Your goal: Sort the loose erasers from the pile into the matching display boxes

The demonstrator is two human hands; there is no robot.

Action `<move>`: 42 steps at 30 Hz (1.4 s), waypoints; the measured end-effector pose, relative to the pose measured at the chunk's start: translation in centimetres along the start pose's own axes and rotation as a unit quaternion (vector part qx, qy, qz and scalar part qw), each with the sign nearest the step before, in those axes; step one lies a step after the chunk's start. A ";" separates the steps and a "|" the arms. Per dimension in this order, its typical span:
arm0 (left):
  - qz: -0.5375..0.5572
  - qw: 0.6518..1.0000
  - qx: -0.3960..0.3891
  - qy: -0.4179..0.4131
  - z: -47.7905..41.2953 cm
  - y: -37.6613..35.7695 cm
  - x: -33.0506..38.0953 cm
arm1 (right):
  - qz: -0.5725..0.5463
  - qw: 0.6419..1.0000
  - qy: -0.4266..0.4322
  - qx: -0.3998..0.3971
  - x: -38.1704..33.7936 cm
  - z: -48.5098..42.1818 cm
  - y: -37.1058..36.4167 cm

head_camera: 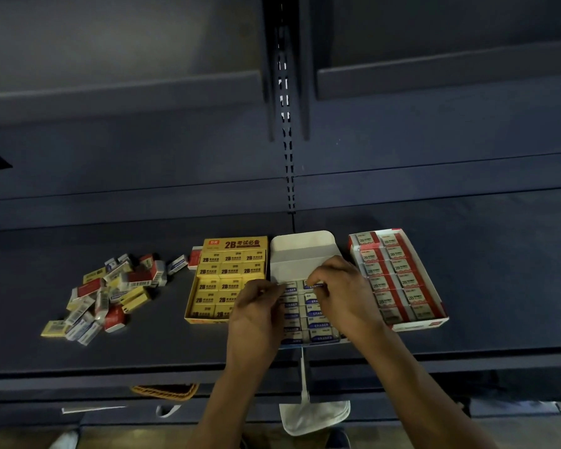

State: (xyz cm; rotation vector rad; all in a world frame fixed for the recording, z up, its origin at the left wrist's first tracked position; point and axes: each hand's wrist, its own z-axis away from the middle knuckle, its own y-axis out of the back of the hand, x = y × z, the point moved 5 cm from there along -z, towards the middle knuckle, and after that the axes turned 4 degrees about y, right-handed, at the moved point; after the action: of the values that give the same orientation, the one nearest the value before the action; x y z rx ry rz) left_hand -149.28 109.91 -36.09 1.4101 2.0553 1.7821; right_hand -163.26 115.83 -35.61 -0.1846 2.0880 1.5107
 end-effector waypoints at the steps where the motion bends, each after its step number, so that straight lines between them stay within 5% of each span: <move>1: 0.001 1.000 -0.003 0.002 0.0 0.0 0.0 | 0.004 1.000 -0.001 -0.001 0.0 0.0 0.0; 16: 0.075 0.997 0.013 0.016 0.3 3.4 -3.0 | -0.007 0.998 -0.003 0.063 -4.5 -1.2 -0.7; 42: -0.023 0.984 0.106 0.143 1.1 14.2 -21.6 | -0.057 0.990 0.080 -0.104 -21.9 -7.5 -15.2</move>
State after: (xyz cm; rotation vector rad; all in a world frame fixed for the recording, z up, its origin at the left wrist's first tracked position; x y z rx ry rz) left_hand -128.11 94.99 -35.27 1.1963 2.4649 1.8898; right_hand -141.15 99.08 -35.65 -0.5103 1.9992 1.6892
